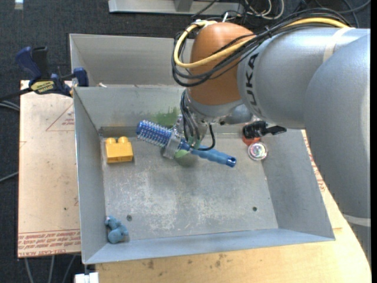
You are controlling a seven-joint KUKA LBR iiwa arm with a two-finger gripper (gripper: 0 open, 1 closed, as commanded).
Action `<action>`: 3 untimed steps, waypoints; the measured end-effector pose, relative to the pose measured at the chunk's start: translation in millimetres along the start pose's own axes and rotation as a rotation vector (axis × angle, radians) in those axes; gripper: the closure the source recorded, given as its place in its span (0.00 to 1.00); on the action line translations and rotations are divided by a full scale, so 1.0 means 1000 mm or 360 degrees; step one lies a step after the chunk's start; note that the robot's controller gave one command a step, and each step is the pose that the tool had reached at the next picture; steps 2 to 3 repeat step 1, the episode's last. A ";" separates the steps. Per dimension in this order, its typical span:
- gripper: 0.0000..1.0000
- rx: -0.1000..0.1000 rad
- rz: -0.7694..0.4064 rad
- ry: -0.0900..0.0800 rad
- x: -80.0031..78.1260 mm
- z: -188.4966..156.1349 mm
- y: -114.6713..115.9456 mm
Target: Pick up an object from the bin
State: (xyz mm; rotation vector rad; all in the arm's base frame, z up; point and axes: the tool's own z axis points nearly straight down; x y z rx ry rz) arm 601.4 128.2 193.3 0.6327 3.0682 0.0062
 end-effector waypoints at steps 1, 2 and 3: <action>1.00 0.0001 -0.0373 0.0003 0.009 -0.093 0.023; 1.00 0.0001 -0.0373 0.0003 0.009 -0.093 0.023; 1.00 0.0001 -0.0373 0.0003 0.009 -0.093 0.023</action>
Offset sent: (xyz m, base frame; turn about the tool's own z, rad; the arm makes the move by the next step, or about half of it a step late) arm -0.0017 0.0238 0.0910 -0.2337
